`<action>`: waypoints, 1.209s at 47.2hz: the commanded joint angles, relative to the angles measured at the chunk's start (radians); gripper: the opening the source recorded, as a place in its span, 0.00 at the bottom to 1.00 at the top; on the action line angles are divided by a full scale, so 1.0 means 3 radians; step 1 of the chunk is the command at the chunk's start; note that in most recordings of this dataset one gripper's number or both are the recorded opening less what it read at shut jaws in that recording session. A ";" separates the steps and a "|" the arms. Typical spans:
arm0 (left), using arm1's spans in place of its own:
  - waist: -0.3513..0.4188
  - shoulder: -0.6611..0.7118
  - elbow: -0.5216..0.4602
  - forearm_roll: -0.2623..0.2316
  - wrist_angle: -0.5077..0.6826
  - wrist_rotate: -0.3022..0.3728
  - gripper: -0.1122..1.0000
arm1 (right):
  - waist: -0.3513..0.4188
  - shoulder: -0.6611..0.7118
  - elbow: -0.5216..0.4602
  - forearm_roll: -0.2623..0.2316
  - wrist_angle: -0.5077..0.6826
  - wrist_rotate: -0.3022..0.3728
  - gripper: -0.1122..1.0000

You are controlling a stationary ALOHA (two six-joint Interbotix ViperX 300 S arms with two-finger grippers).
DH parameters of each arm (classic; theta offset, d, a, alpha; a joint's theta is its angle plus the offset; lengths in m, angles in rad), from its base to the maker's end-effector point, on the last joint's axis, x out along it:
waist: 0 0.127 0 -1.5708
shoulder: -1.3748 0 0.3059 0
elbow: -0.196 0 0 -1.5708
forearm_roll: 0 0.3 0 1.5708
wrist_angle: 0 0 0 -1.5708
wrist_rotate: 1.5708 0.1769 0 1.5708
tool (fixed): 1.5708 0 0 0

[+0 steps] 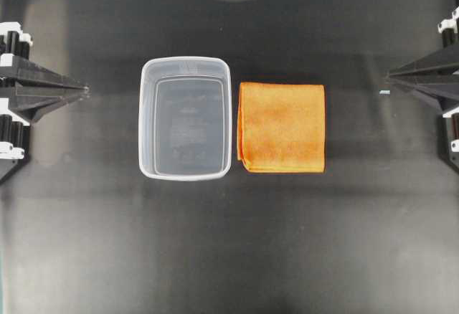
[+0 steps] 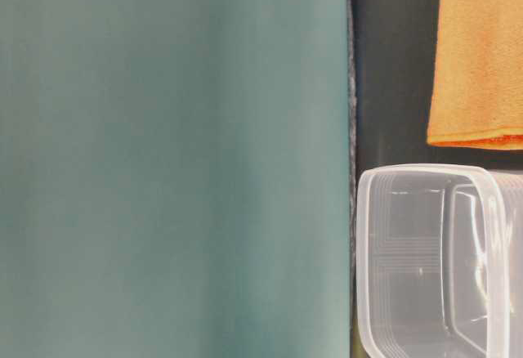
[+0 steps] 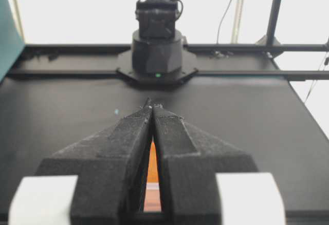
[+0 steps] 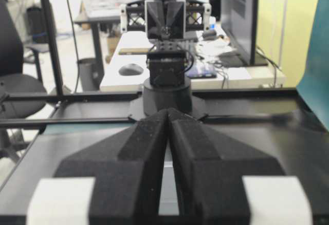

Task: Place the orange towel into the container with the left arm.
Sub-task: 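Move the left gripper rightward over the container toward the orange towel, then lower the left gripper onto the orange towel and close on it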

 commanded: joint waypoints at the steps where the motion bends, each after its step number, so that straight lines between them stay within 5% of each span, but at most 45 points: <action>1: 0.0005 0.0026 -0.0337 0.0133 -0.0169 -0.0066 0.15 | -0.0005 0.0020 -0.0066 0.0010 -0.0020 0.0031 0.11; 6: 0.0082 0.0097 -0.0573 0.0133 -0.0061 -0.0077 0.10 | -0.0005 0.0015 -0.0066 0.0041 0.0020 0.0036 0.11; 16: -0.0005 0.0603 -0.1253 0.0133 0.1268 -0.0026 0.10 | -0.0010 -0.0031 -0.0066 0.0046 0.0066 0.0077 0.11; 30: 0.0056 0.1468 -0.2010 0.0138 0.2199 0.0015 0.10 | -0.0066 -0.0322 -0.0123 0.0046 0.0608 0.0097 0.13; 42: 0.0118 0.2367 -0.2843 0.0138 0.2971 0.0061 0.10 | -0.0061 -0.0547 -0.0205 0.0041 0.1120 0.0051 0.71; 46: 0.0128 0.2695 -0.3186 0.0138 0.3237 0.0174 0.11 | -0.0061 -0.0598 -0.0225 0.0036 0.1161 0.0041 0.77; 50: 0.0123 0.2991 -0.3482 0.0138 0.3467 0.0317 0.18 | -0.0061 -0.0675 -0.0230 0.0031 0.1161 0.0020 0.76; 57: 0.0128 0.3579 -0.3973 0.0138 0.3804 0.0491 0.53 | -0.0061 -0.0823 -0.0245 0.0031 0.1156 -0.0046 0.75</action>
